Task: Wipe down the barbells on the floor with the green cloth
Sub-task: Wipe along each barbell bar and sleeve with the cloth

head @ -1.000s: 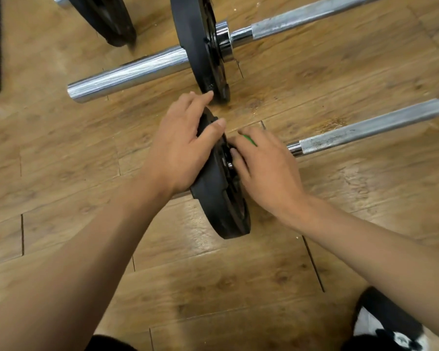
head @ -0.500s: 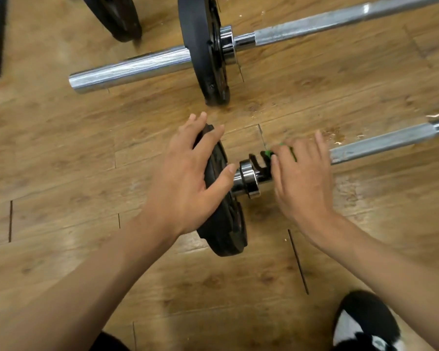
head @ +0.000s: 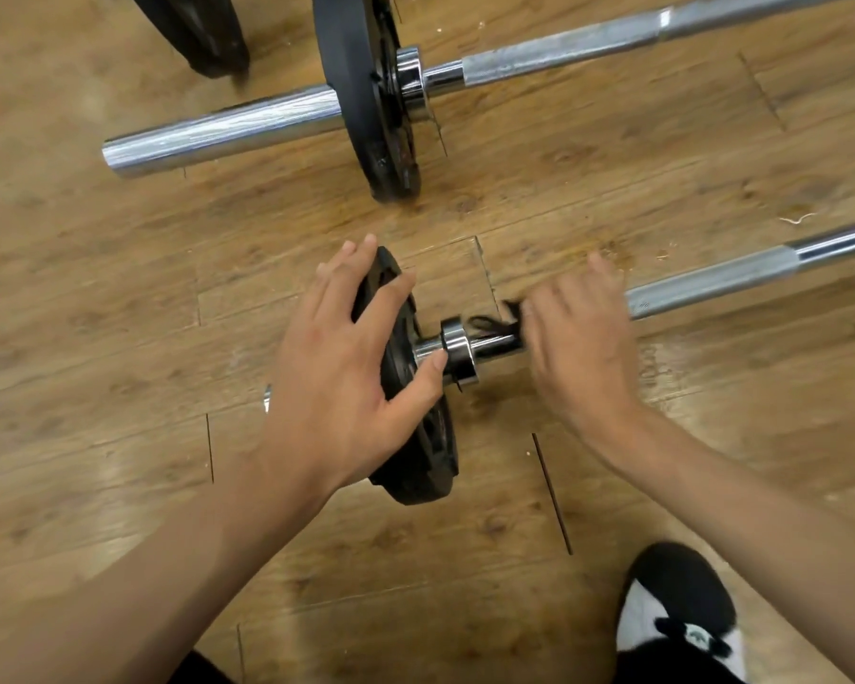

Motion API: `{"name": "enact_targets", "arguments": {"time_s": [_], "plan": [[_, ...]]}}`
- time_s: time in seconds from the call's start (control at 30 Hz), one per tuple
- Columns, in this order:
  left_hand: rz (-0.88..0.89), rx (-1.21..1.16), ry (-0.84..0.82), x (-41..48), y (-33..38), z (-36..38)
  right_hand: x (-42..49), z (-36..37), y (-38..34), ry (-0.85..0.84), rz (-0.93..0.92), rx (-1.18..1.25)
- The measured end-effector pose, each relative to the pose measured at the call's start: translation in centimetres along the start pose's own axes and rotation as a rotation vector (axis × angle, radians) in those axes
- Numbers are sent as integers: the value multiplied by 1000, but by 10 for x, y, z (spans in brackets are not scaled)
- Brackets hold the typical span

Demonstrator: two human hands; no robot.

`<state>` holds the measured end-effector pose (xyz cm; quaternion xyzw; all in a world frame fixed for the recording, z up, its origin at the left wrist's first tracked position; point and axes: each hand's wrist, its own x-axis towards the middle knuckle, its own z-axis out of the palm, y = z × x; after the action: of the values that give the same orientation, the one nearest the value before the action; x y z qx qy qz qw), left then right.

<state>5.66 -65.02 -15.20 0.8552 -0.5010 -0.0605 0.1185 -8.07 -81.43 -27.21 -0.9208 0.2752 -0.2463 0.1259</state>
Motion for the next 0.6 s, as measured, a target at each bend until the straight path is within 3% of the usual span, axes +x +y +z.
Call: {"name": "enact_targets", "arguments": {"time_s": [0.07,0.13,0.3,0.43,0.53,0.6], "plan": [[11,10,-6,-1,0,-1,-4,3,-8,-86,-210,42],[5,8,-12,1,0,-2,-1,-6,17,-96,-308,-66],[5,10,-21,5,2,-2,-6,-37,93,-36,-71,-119],[1,28,-49,18,2,-4,-3,-21,35,27,118,-41],[-19,5,-90,28,-3,-7,-7,1,-12,-65,-99,19],[-24,-19,-110,35,-12,-11,-1,1,-7,-101,-230,-13]]}}
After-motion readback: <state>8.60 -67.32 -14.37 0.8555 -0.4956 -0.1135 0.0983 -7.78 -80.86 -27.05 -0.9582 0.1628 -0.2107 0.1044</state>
